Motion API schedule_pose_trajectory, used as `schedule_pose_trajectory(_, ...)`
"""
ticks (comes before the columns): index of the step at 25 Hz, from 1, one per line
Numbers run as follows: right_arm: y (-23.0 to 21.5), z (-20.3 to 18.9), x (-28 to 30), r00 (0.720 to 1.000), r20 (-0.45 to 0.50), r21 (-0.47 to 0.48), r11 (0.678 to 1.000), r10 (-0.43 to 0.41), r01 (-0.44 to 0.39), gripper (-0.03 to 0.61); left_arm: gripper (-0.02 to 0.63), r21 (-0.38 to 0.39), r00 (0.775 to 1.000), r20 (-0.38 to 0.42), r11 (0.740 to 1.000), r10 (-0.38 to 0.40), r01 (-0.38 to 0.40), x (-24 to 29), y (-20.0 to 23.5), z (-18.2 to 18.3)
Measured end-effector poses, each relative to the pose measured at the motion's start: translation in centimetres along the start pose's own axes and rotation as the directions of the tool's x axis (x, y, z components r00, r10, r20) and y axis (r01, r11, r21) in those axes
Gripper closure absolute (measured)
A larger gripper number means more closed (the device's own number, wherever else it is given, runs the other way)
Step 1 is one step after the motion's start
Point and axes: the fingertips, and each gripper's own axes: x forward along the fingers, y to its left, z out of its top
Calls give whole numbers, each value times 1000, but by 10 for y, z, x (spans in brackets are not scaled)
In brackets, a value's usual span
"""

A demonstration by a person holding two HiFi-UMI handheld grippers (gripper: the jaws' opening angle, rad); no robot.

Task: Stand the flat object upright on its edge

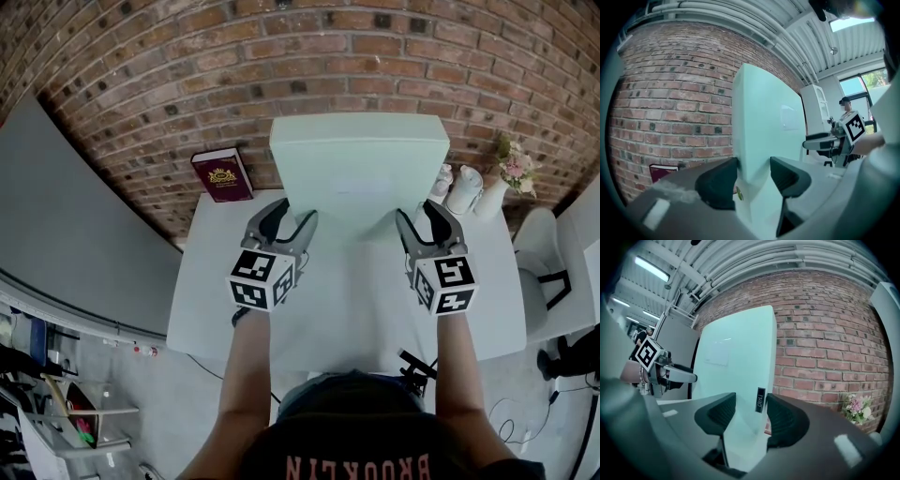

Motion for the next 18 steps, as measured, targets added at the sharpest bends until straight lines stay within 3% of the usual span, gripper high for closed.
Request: schedule_pose_trajectory(18, 9, -47, 8, 996, -85, 26, 1000, 0, 3, 387, 394, -5, 997, -77, 999, 32, -32, 9, 5, -46)
